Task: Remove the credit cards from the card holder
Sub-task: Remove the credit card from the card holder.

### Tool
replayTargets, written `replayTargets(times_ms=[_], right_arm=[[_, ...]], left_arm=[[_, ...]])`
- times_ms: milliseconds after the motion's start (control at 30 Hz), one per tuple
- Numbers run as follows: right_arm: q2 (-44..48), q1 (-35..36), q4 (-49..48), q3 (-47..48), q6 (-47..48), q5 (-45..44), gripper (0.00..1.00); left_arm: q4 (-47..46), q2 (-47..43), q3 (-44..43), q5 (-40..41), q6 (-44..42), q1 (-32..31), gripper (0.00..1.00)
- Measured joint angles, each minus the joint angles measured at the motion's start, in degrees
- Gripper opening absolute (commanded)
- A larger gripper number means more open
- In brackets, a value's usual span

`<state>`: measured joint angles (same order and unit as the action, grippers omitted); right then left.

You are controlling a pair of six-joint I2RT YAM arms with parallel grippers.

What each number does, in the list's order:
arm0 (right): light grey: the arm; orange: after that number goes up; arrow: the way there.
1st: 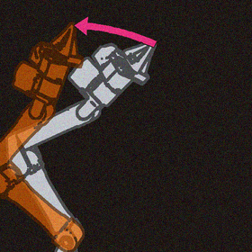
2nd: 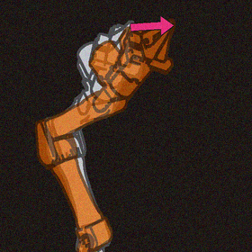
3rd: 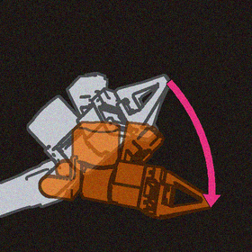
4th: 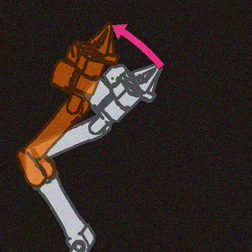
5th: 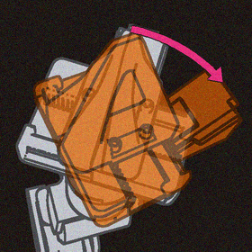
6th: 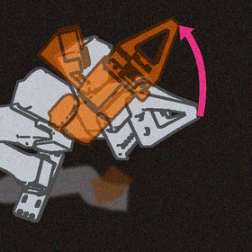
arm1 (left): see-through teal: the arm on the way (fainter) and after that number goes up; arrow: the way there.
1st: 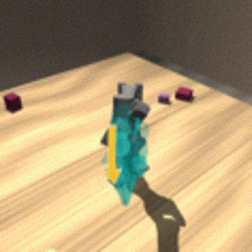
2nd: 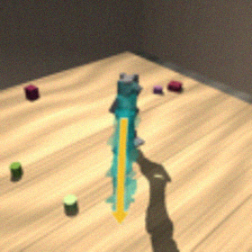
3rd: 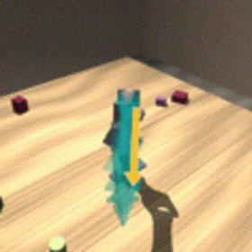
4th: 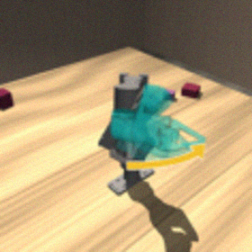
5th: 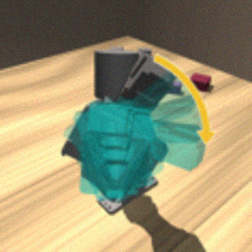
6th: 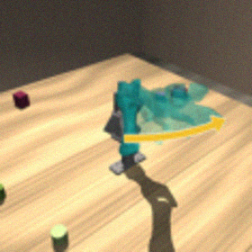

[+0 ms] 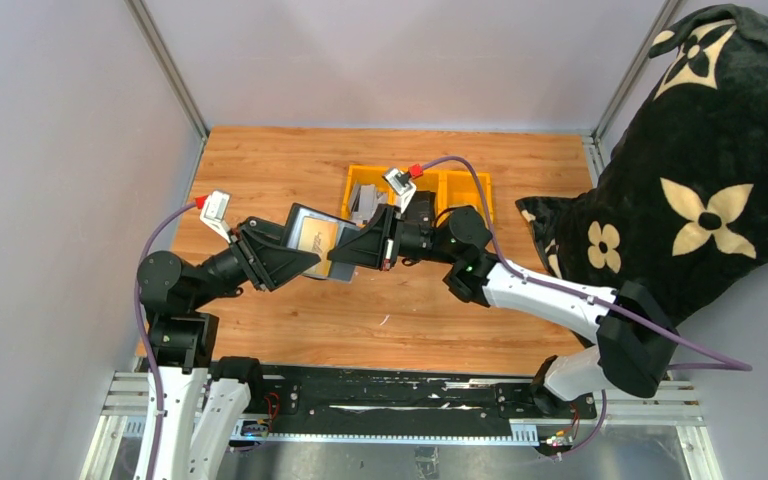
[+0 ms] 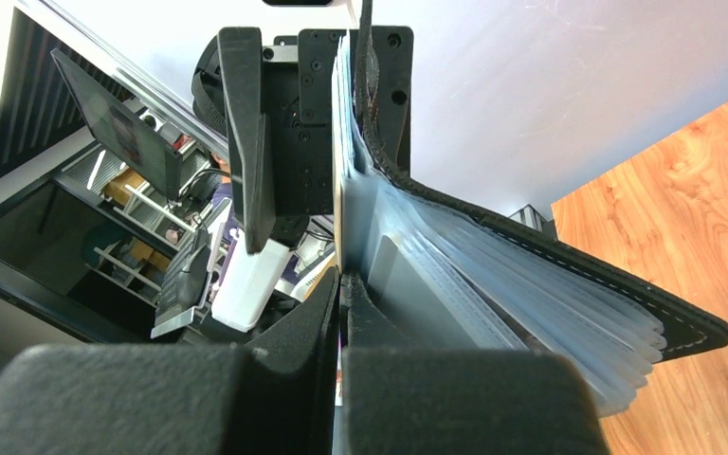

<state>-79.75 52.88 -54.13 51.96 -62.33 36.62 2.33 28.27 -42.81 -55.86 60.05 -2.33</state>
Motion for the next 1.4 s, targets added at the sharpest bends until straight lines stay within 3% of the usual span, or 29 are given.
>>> replayTargets(times_ms=[200, 500, 700, 833, 1033, 1200, 1400], right_arm=[[-1.36, 0.00, 1.95, 2.40, 1.01, 0.44, 0.00], [-1.40, 0.00, 0.81, 2.54, 0.94, 0.81, 0.00], [-0.94, 0.00, -1.66, 1.22, 0.37, 0.63, 0.00], [-0.79, 0.02, -3.93, -0.04, -1.07, 0.20, 0.24], [-1.64, 0.00, -5.97, 0.63, -3.52, 0.26, 0.41], [-2.78, 0.00, -5.44, 2.34, -4.11, 0.20, 0.38], [-4.42, -0.15, -2.08, 4.63, -4.15, -0.09, 0.06]], left_arm=[[-0.96, -0.11, 0.07, -1.31, 1.29, 0.00, 0.48], [-3.82, 1.40, 0.11, -1.36, 2.73, 0.00, 0.19], [-4.59, 2.10, 0.13, -0.85, 3.08, -0.02, 0.12], [-4.55, 2.10, 0.13, -0.90, 3.17, -0.07, 0.10], [-4.76, 2.08, 0.11, 0.04, 3.17, -0.04, 0.09], [-4.66, 2.01, 0.04, 1.14, 2.54, 0.02, 0.11], [-3.23, 0.92, -0.07, 2.51, -0.35, 0.39, 0.17]])
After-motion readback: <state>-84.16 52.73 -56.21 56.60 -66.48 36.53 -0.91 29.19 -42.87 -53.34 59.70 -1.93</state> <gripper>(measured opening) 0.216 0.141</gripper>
